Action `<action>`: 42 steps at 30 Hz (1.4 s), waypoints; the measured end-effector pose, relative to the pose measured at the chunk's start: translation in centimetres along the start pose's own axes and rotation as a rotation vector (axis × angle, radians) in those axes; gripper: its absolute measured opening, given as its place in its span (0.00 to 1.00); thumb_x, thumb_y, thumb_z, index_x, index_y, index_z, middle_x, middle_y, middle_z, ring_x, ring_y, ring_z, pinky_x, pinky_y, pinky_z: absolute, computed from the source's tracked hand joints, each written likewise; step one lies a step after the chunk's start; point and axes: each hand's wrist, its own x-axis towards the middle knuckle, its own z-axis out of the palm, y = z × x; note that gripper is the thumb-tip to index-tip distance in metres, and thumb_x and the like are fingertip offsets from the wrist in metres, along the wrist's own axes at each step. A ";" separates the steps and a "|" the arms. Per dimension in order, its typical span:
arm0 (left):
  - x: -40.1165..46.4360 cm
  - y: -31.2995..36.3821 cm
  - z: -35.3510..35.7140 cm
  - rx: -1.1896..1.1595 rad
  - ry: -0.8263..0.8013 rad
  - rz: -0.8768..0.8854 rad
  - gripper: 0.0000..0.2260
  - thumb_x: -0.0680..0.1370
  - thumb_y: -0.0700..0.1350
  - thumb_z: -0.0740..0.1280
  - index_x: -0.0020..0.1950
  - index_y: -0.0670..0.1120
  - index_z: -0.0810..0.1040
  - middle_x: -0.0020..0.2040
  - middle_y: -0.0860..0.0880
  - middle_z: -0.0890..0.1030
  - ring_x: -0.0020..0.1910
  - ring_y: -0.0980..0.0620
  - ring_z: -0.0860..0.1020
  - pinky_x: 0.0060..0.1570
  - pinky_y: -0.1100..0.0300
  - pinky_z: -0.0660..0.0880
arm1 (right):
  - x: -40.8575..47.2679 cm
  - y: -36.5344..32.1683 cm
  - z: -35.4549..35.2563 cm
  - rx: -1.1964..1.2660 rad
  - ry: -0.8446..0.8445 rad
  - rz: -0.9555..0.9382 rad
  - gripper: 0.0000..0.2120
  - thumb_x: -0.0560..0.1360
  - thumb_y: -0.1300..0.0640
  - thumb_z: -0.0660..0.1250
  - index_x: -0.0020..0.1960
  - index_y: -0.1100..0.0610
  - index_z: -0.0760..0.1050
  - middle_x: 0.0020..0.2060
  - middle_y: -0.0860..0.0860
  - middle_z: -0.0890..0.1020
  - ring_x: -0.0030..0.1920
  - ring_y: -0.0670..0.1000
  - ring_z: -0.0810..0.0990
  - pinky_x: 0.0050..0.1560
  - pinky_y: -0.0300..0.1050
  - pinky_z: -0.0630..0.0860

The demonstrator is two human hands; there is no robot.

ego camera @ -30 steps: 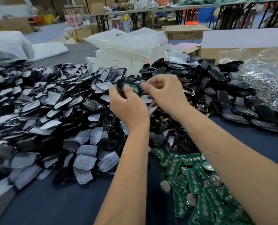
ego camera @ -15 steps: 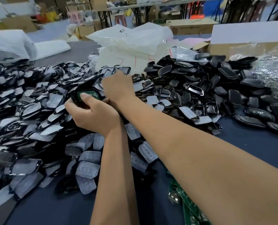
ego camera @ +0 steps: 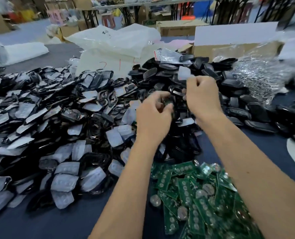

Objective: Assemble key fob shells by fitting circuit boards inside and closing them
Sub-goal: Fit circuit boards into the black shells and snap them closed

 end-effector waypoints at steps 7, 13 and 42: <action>-1.5 -0.2 3.1 0.406 -0.120 0.230 0.15 0.81 0.47 0.69 0.68 0.51 0.82 0.52 0.49 0.81 0.58 0.45 0.75 0.63 0.53 0.70 | -3.2 5.2 -6.6 -0.077 -0.116 -0.058 0.23 0.86 0.50 0.59 0.39 0.66 0.71 0.31 0.60 0.74 0.32 0.49 0.70 0.35 0.48 0.65; -1.5 0.6 2.6 -0.143 -0.053 0.082 0.10 0.84 0.47 0.66 0.61 0.49 0.85 0.51 0.54 0.86 0.48 0.58 0.81 0.48 0.59 0.80 | -4.4 4.9 -7.4 -0.130 -0.364 -0.257 0.17 0.86 0.55 0.62 0.38 0.48 0.72 0.30 0.47 0.72 0.31 0.44 0.69 0.33 0.39 0.63; -1.4 0.0 2.0 -0.320 -0.320 0.005 0.03 0.80 0.42 0.73 0.49 0.46 0.87 0.42 0.43 0.86 0.37 0.54 0.81 0.40 0.61 0.79 | -4.8 5.9 -6.8 0.149 -0.367 -0.092 0.17 0.83 0.46 0.65 0.41 0.55 0.80 0.29 0.55 0.76 0.30 0.47 0.70 0.31 0.41 0.66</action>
